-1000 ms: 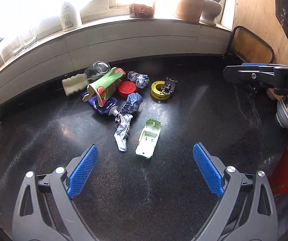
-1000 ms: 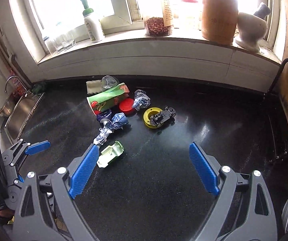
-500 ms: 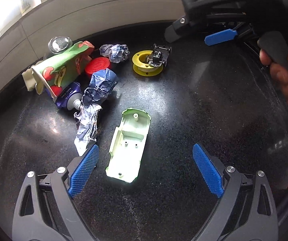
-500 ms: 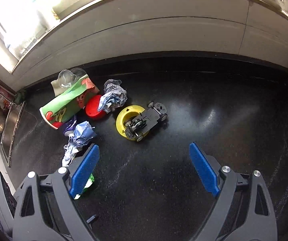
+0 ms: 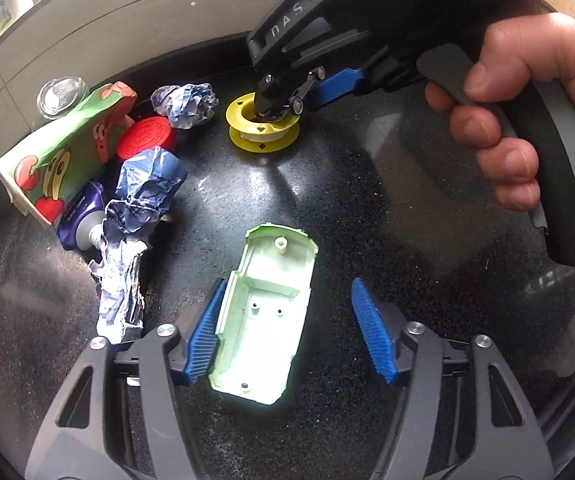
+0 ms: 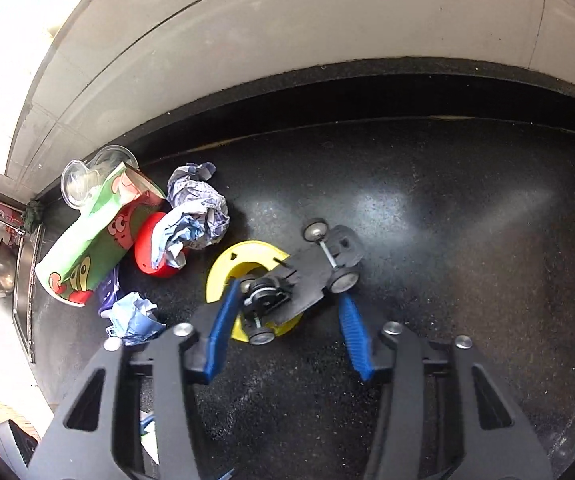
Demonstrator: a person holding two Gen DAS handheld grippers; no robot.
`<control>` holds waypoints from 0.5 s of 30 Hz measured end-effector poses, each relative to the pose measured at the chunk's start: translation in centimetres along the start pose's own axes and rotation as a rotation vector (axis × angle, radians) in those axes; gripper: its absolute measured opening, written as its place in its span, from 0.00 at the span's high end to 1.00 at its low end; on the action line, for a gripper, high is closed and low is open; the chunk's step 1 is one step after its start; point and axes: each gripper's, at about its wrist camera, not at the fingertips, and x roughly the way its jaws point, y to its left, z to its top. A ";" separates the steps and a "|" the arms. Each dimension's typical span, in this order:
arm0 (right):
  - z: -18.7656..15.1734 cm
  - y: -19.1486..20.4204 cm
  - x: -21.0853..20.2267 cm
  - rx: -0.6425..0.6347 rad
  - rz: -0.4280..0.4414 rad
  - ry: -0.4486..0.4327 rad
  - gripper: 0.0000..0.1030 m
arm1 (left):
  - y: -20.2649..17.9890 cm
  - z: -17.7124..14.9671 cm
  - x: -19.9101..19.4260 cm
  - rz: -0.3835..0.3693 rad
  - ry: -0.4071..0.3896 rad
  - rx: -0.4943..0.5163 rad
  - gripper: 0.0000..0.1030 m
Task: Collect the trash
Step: 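Grasp the pale green toy car shell with the left tool while the right tool grasps the toy car chassis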
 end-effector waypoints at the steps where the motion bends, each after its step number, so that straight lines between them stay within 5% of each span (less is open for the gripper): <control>1: 0.1 0.3 -0.1 -0.004 -0.008 -0.002 0.76 | 0.0 0.2 0.0 -0.010 0.005 -0.002 0.58; 3: 0.3 0.6 -0.6 0.000 -0.001 -0.010 0.79 | 0.1 0.7 -0.1 -0.033 0.015 -0.018 0.67; 15: -1.4 2.0 -4.7 -0.052 0.000 -0.046 0.83 | 0.6 1.7 -3.4 -0.001 -0.029 -0.036 0.68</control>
